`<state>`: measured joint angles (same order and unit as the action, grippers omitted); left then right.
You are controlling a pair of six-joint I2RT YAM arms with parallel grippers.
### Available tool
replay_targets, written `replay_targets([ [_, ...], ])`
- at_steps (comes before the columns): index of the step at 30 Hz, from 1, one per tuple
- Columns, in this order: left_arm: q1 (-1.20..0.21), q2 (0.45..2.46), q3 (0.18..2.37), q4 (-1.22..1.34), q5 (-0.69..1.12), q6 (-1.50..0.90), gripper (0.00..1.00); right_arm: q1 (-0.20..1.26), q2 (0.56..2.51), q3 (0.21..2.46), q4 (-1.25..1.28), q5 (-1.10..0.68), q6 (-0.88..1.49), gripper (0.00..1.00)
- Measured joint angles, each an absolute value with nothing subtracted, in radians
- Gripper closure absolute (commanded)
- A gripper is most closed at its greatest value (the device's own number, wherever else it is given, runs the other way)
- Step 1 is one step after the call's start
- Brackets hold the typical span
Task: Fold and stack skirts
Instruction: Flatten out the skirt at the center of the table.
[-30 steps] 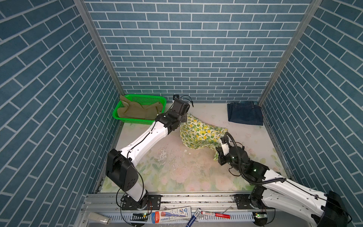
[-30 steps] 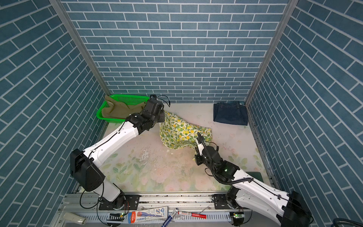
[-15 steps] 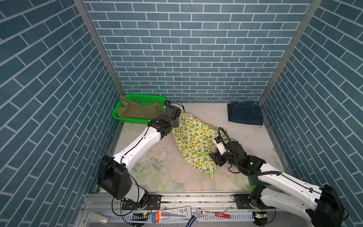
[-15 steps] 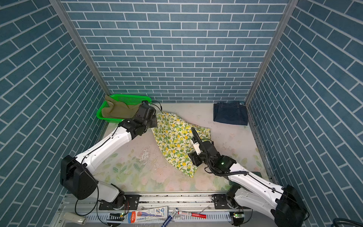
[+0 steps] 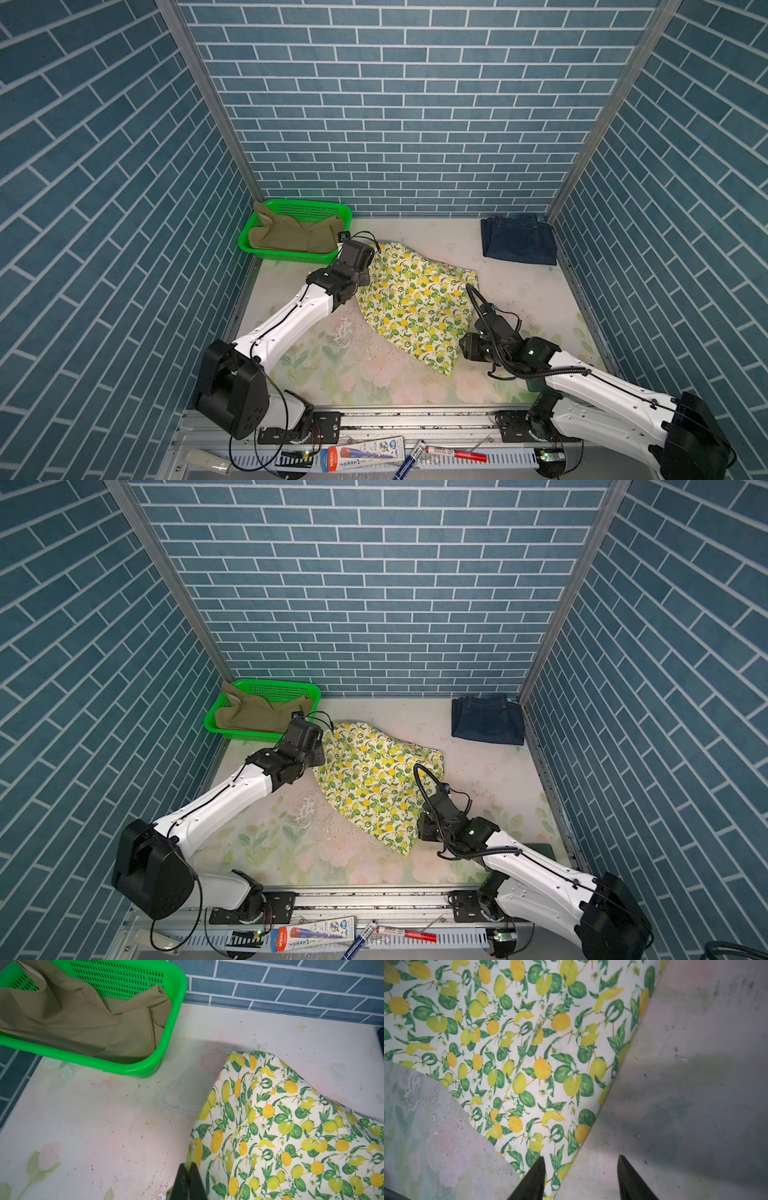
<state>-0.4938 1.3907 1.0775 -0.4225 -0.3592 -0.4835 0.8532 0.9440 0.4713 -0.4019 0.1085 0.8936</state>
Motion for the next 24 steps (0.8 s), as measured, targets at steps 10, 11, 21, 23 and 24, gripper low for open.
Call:
replay_targets([
  [10, -0.493, 1.296, 0.955, -0.405, -0.374, -0.509, 1.00, 1.018, 1.060, 0.469, -0.416, 0.115, 1.132, 0.44],
  [11, -0.493, 1.291, 0.947, -0.405, -0.374, -0.510, 1.00, 1.036, 1.092, 0.469, -0.410, 0.114, 1.151, 0.44],
  [21, -0.493, 1.253, 0.899, -0.397, -0.373, -0.517, 1.00, 1.094, 1.248, 0.514, -0.320, 0.127, 1.290, 1.00],
  [23, -0.493, 1.247, 0.899, -0.393, -0.373, -0.517, 1.00, 1.095, 1.240, 0.498, -0.320, 0.128, 1.321, 1.00],
  [24, -0.493, 1.245, 0.899, -0.390, -0.373, -0.517, 1.00, 1.094, 1.228, 0.496, -0.328, 0.131, 1.330, 1.00],
])
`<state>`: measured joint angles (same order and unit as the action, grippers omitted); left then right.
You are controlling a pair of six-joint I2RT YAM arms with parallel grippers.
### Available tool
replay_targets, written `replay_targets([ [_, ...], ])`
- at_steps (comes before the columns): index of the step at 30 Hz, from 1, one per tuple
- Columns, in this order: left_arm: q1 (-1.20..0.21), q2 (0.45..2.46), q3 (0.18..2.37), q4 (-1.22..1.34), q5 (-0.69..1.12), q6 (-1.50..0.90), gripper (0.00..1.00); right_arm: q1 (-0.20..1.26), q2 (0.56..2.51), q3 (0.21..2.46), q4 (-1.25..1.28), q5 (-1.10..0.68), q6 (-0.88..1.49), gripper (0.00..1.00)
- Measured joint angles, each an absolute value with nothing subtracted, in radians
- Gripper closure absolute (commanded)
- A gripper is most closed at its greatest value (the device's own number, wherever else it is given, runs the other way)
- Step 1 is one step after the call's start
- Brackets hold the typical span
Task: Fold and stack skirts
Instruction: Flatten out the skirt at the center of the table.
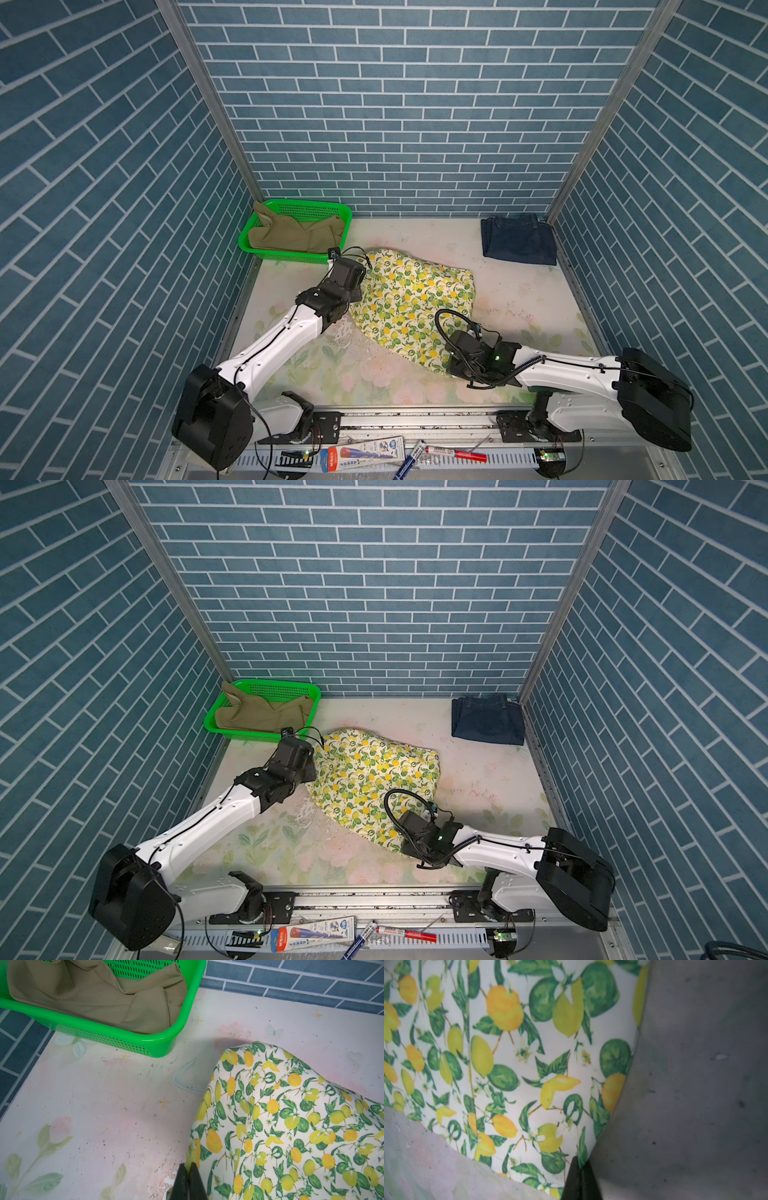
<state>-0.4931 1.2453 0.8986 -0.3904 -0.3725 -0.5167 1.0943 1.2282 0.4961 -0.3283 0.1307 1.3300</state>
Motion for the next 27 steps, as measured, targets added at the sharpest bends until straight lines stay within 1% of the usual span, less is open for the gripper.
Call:
replay_targets([
  [4, -0.493, 1.244, 0.900, -0.384, -0.358, -0.519, 1.00, 1.068, 1.121, 0.500, -0.405, 0.168, 1.326, 1.00],
  [7, -0.493, 1.255, 0.940, -0.397, -0.330, -0.522, 1.00, 0.989, 1.007, 0.551, -0.503, 0.208, 1.282, 1.00],
  [10, -0.493, 1.273, 1.037, -0.415, -0.296, -0.521, 1.00, 0.884, 0.919, 0.706, -0.617, 0.252, 1.188, 1.00],
  [12, -0.493, 1.288, 1.140, -0.429, -0.274, -0.517, 1.00, 0.813, 0.891, 0.861, -0.671, 0.289, 1.105, 1.00],
  [15, -0.493, 1.318, 1.308, -0.452, -0.250, -0.504, 1.00, 0.728, 0.897, 1.079, -0.715, 0.319, 0.980, 1.00],
  [20, -0.493, 1.359, 1.534, -0.484, -0.223, -0.470, 1.00, 0.622, 1.013, 1.430, -0.786, 0.350, 0.789, 1.00],
  [23, -0.493, 1.364, 1.608, -0.518, -0.223, -0.447, 1.00, 0.579, 1.082, 1.562, -0.799, 0.349, 0.709, 1.00],
  [27, -0.493, 1.364, 1.650, -0.551, -0.223, -0.424, 1.00, 0.513, 1.133, 1.625, -0.809, 0.324, 0.652, 1.00],
])
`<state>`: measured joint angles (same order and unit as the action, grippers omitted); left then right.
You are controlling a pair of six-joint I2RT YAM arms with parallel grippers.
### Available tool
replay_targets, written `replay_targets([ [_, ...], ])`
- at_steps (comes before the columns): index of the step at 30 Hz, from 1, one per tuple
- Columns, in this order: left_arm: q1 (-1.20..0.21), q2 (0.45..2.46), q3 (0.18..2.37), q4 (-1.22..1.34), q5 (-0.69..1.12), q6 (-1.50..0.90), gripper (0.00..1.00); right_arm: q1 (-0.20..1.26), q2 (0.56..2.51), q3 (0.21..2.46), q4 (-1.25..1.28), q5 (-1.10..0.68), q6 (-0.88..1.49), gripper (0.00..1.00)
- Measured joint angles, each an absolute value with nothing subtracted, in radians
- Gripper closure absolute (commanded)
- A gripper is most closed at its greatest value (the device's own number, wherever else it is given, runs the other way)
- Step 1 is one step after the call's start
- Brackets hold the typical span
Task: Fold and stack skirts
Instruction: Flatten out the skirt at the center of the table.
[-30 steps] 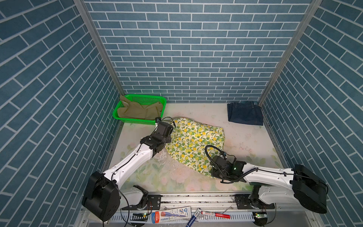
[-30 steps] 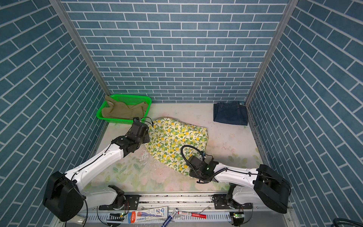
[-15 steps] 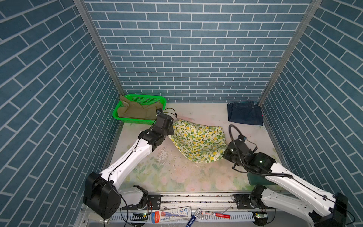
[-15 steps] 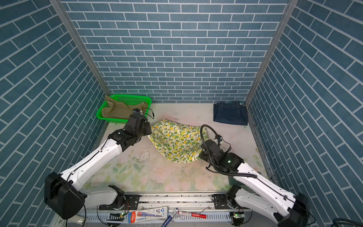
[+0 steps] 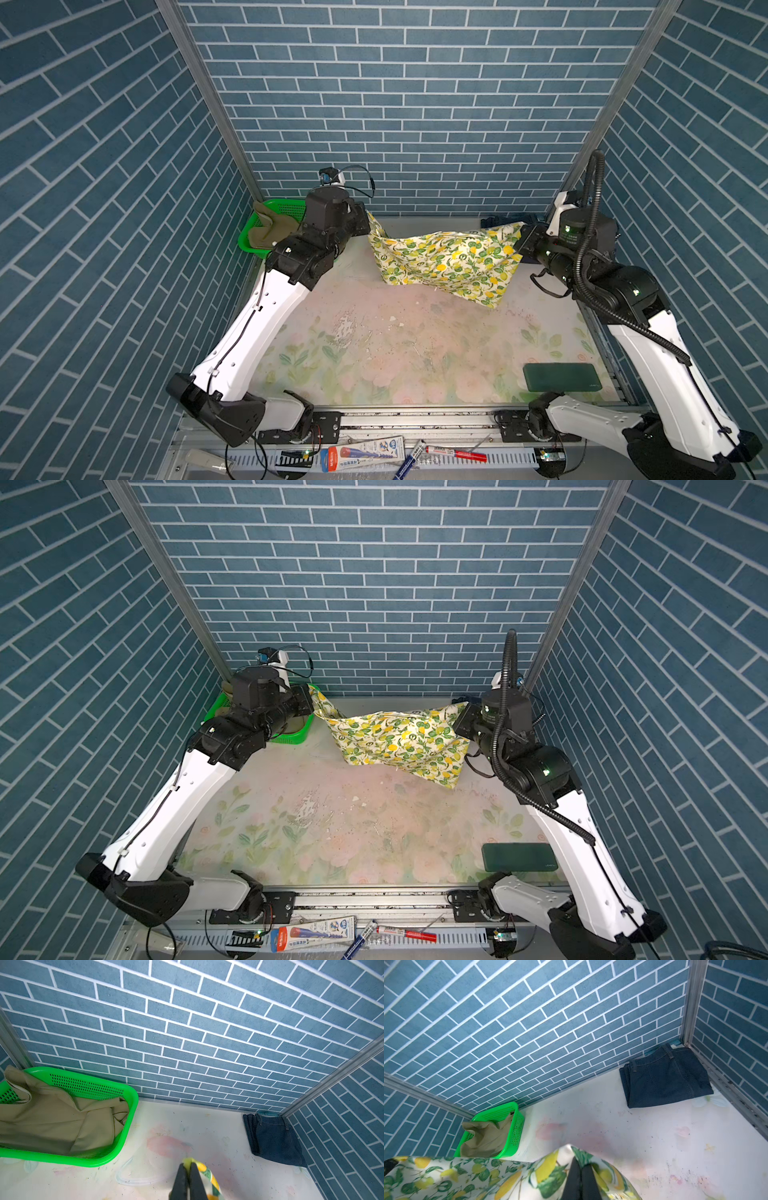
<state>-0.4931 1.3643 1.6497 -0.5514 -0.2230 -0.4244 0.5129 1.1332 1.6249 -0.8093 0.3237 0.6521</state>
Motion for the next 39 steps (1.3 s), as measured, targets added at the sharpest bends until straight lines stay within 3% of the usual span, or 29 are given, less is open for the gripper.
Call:
replay_targets([
  [8, -0.493, 1.358, 1.621, -0.581, -0.221, -0.412, 1.00, 0.477, 1.137, 1.618, -0.833, 0.268, 0.622, 1.00],
  [20, -0.497, 1.143, 1.343, -0.587, -0.220, -0.430, 1.00, 0.476, 0.970, 1.431, -0.852, 0.223, 0.623, 1.00],
  [39, -0.468, 1.444, 1.673, -0.601, -0.207, -0.380, 1.00, 0.345, 1.258, 1.628, -0.757, 0.036, 0.588, 1.00],
])
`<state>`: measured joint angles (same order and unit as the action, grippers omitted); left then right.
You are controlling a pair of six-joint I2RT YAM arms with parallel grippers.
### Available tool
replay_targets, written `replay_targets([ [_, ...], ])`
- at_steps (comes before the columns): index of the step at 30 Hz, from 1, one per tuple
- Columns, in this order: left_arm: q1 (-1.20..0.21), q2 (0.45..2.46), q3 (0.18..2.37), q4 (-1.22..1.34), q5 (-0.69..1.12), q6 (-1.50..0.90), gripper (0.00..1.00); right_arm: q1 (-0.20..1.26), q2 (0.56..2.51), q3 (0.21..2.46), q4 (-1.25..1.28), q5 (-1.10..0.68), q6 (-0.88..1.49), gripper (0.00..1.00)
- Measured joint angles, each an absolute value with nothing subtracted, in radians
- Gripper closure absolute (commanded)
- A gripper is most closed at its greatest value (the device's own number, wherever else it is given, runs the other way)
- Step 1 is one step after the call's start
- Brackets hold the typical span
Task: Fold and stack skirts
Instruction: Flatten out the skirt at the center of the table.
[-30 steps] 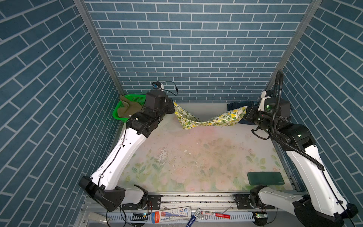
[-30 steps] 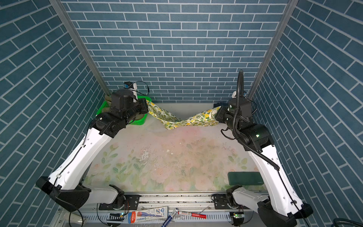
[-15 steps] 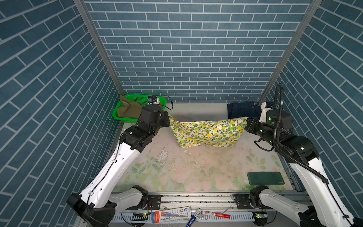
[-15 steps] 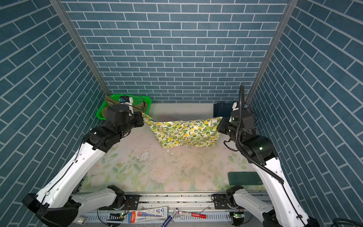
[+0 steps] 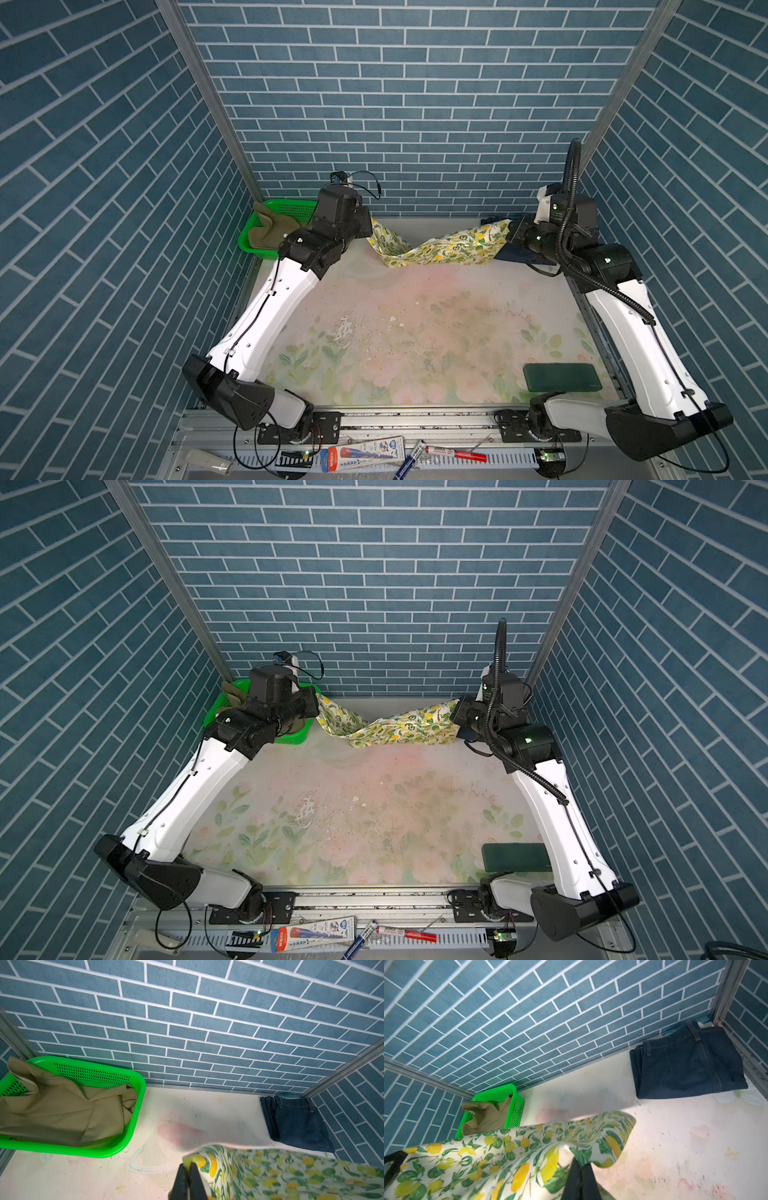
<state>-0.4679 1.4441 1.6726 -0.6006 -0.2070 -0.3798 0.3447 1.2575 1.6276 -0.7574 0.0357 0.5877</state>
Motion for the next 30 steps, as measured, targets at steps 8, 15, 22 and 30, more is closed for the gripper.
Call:
replay_targets([
  [8, -0.468, 1.282, 1.503, -0.585, -0.203, -0.390, 1.00, 0.343, 1.156, 1.560, -0.738, 0.025, 0.575, 1.00],
  [15, -0.530, 1.091, 1.382, -0.617, -0.234, -0.400, 1.00, 0.358, 0.993, 1.457, -0.791, 0.020, 0.578, 1.00],
  [22, -0.526, 1.249, 1.563, -0.613, -0.241, -0.377, 1.00, 0.282, 1.127, 1.499, -0.753, -0.086, 0.589, 1.00],
  [30, -0.425, 1.908, 1.744, -0.597, -0.162, -0.368, 0.22, 0.173, 1.676, 1.479, -0.578, -0.239, 0.633, 0.29],
])
